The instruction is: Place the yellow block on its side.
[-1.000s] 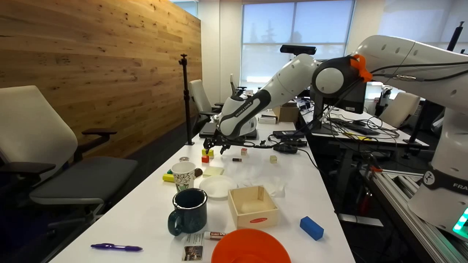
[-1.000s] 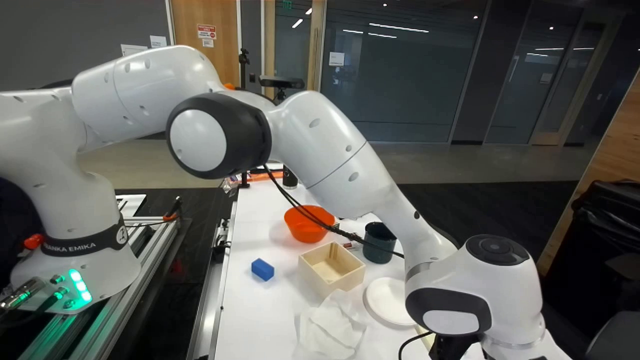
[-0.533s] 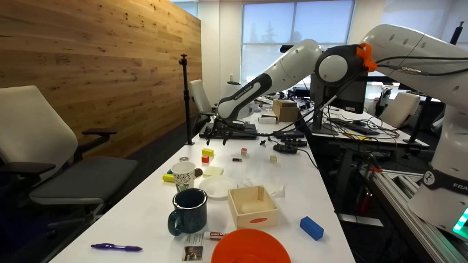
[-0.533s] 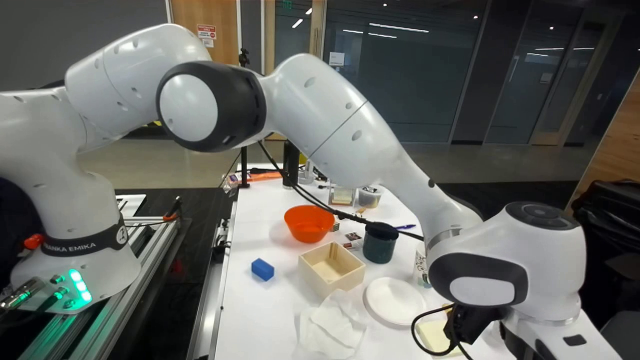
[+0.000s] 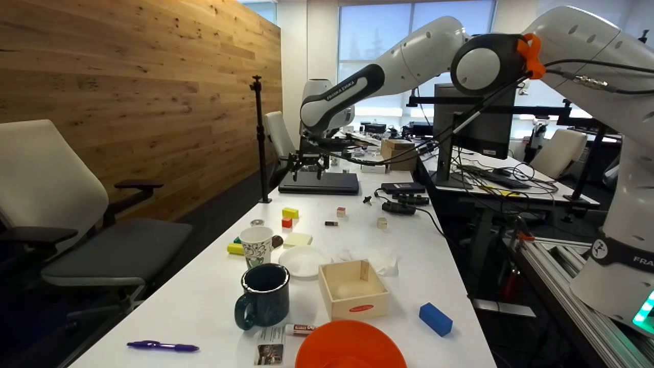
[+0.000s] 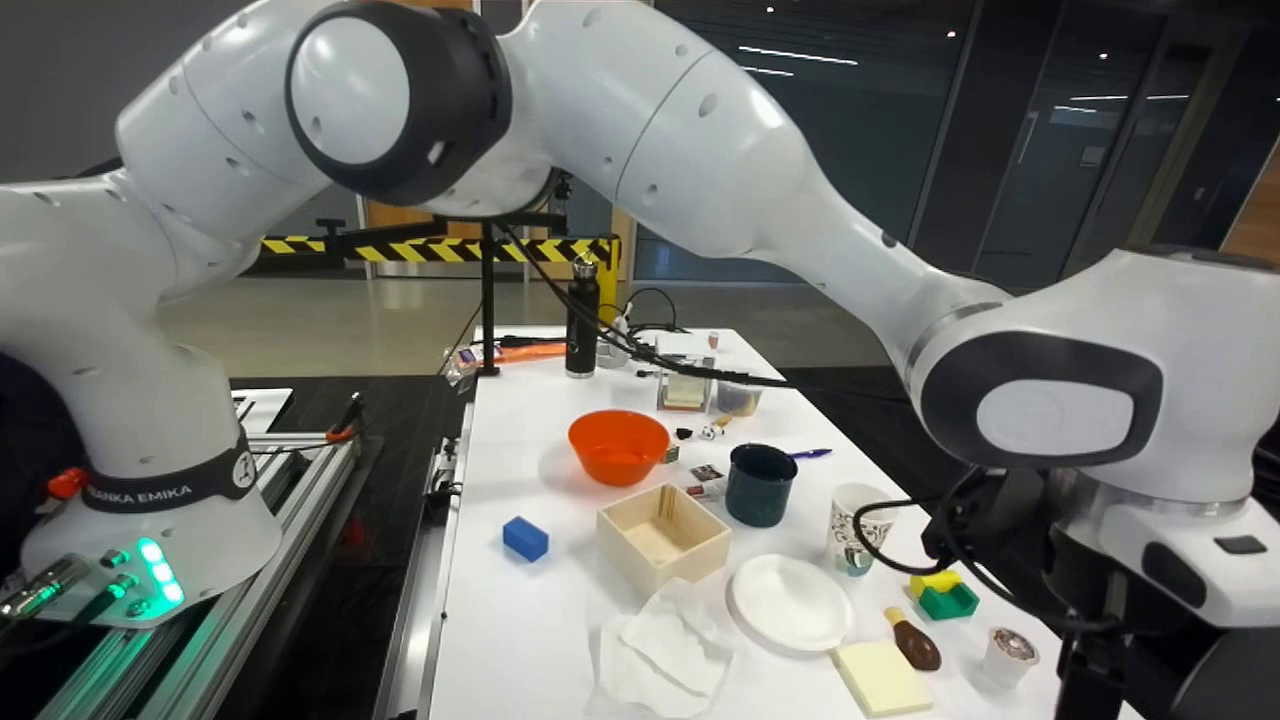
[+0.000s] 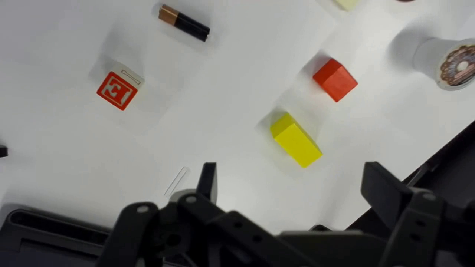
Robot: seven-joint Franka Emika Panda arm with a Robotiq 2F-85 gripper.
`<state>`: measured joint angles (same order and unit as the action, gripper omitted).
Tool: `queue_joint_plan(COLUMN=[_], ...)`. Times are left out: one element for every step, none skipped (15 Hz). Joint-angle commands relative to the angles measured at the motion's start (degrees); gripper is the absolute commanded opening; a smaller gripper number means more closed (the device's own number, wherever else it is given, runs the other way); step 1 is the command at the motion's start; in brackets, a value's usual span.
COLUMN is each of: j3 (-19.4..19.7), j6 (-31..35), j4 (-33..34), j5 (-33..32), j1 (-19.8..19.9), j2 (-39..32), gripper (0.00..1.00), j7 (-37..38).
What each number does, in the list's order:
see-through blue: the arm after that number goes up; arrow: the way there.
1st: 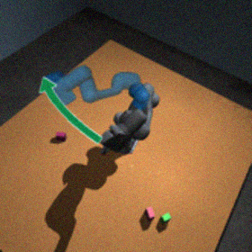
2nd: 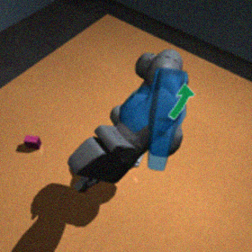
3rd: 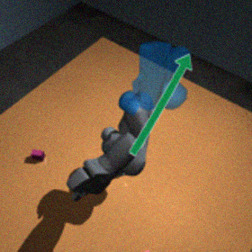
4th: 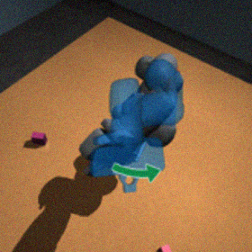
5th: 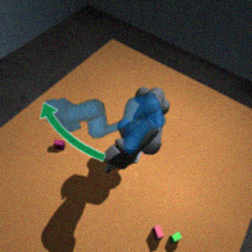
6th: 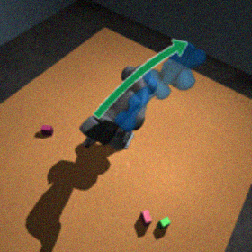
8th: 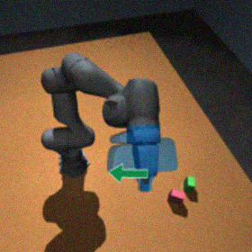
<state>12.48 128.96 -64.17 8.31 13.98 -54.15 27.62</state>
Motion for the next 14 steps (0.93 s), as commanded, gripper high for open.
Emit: queue_joint_plan(j3=[0.11, 0.11, 0.1, -0.03, 0.12, 0.05, -0.03, -0.1, -0.31, -0.11, -1.21, -1.37, -1.49, -1.54], j6=[-5.55, -6.82, -7.57, -7.79, -7.25, -7.27, -6.01, -5.37, -5.19, -5.37, -7.01, -7.03, -7.03, -7.03], j4=[-3.56, -4.22, -4.88, -5.7, -6.64, -7.48, -9.3, -10.75, -12.4, -13.48, -6.49, -6.99, -6.95, -6.96], j5=[-1.64, -1.92, -2.34, -2.59, -2.9, -3.1, -3.37, -3.53, -3.47, -3.56, -3.08, -3.04, -3.01, -2.99], j1=[-1.86, -2.32, -2.76, -3.12, -3.61, -3.95, -4.32, -4.61, -4.78, -5.13, -3.5, -3.51, -3.45, -3.41], j2=[4.83, 5.84, 6.86, 7.92, 8.9, 9.93, 11.4, 12.73, 14.18, 15.22, 10.09, 10.74, 10.75, 10.62], gripper=[1.0, 1.0, 1.0, 1.0, 1.0, 1.0, 1.0, 1.0, 1.0, 1.0, 1.0, 1.0, 1.0, 1.0], j7=[-2.75, -4.23, -6.07, -8.08, -9.35, -11.02, -12.92, -14.64, -16.58, -17.65, -14.46, -14.75, -14.75, -14.75])
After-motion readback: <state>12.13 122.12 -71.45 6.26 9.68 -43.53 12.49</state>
